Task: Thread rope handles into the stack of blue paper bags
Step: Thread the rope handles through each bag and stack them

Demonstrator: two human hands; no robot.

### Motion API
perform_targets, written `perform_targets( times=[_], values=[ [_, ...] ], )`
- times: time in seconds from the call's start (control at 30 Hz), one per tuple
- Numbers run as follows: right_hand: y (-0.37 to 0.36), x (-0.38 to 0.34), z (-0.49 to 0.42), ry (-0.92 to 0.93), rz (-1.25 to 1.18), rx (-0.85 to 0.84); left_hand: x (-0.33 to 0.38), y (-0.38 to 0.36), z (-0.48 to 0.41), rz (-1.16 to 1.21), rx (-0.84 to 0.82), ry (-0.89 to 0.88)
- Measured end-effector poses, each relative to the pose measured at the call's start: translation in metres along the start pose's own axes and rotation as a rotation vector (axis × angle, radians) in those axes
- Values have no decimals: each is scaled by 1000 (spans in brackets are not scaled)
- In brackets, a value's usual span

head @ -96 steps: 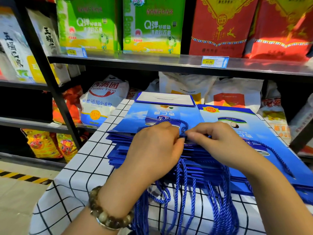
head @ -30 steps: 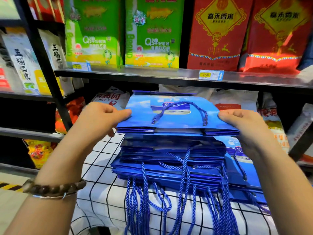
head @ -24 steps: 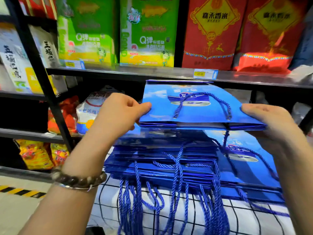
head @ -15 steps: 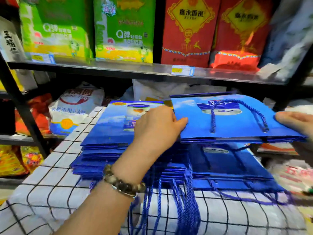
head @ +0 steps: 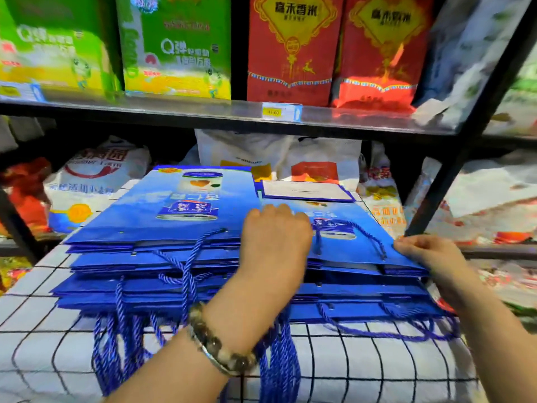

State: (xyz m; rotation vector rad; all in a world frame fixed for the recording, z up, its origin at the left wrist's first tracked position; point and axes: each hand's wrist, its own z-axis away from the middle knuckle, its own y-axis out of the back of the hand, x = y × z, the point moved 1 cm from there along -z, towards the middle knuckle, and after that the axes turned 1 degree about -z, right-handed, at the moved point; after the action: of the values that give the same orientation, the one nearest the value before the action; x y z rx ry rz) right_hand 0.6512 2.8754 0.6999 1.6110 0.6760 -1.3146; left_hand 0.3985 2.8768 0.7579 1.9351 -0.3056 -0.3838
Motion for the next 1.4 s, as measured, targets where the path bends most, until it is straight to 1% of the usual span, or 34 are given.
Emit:
perform_targets(
  times=[0.03,0.07,0.1,0.13,0.17,0.2,0.27,0.33,0.37,0.4,0.47,0.53,0.6,0.63,0.67,0.73,0.83,0.9,1.0,1.03,1.07,1.1,1.17,1.2,1.23,1.27,1.33,1.4],
  values=[
    [-1,4,-3,9,45,-2,10,-2,2,-7,19,-100],
    [-4,3,-2,7,85,-6,23,-9,6,17,-40,-191],
    [-5,3,-2,4,124,-14,36,-17,9,60,-94,-229],
    [-6,3,-2,1,157,-23,47,-31,13,70,-140,-246],
    [-6,2,-3,11,208,-29,54,-38,17,65,-229,-225],
    [-6,0,-3,16,294,-39,58,-45,19,40,-274,-214],
    [-6,-6,-6,27,564,-46,64,-50,21,15,-298,-250],
    [-10,-15,-9,81,870,14,68,-52,22,57,-338,-276],
    [-15,-20,-11,140,971,48,68,-52,22,62,-357,-276],
    [-23,-24,-14,209,1008,52,69,-50,22,80,-356,-264],
    [-47,-30,-17,308,927,-60,67,-57,24,121,-337,-193],
    [-75,-30,-18,329,884,-227,62,-63,25,159,-307,-145],
    [-98,-24,-21,314,985,-363,57,-72,28,173,-296,-100],
    [-106,-19,-23,302,1050,-413,57,-76,27,188,-266,-90],
    [-110,-15,-25,284,1100,-451,57,-78,28,177,-275,-99],
    [-114,-8,-27,254,1142,-486,58,-74,26,159,-265,-144],
    [-115,-4,-25,250,1149,-486,57,-78,28,168,-258,-111],
    [-116,-4,-25,249,1149,-483,59,-90,29,212,-237,-128],
    [-117,-5,-26,236,1155,-495,58,-77,29,239,-311,-108],
    [-117,-6,-25,230,1155,-499,55,-63,28,216,-345,-109],
    [-116,-6,-25,228,1155,-496,55,-59,27,204,-398,-107],
    [-116,-6,-24,238,1154,-483,54,-59,31,174,-335,-184],
    [-116,-9,-19,293,1117,-420,50,-53,44,238,-195,-277],
    [-116,-11,-17,340,1078,-372,48,-46,53,330,-142,-300],
    [-116,-15,-14,403,1030,-314,43,-34,64,442,-139,-308],
    [-115,-19,-11,479,980,-245,35,-23,73,542,-105,-282],
    [-112,-32,-4,653,884,-90,11,0,85,645,-131,-176],
    [-111,-44,4,779,784,32,-21,16,95,645,18,-57]
  ],
)
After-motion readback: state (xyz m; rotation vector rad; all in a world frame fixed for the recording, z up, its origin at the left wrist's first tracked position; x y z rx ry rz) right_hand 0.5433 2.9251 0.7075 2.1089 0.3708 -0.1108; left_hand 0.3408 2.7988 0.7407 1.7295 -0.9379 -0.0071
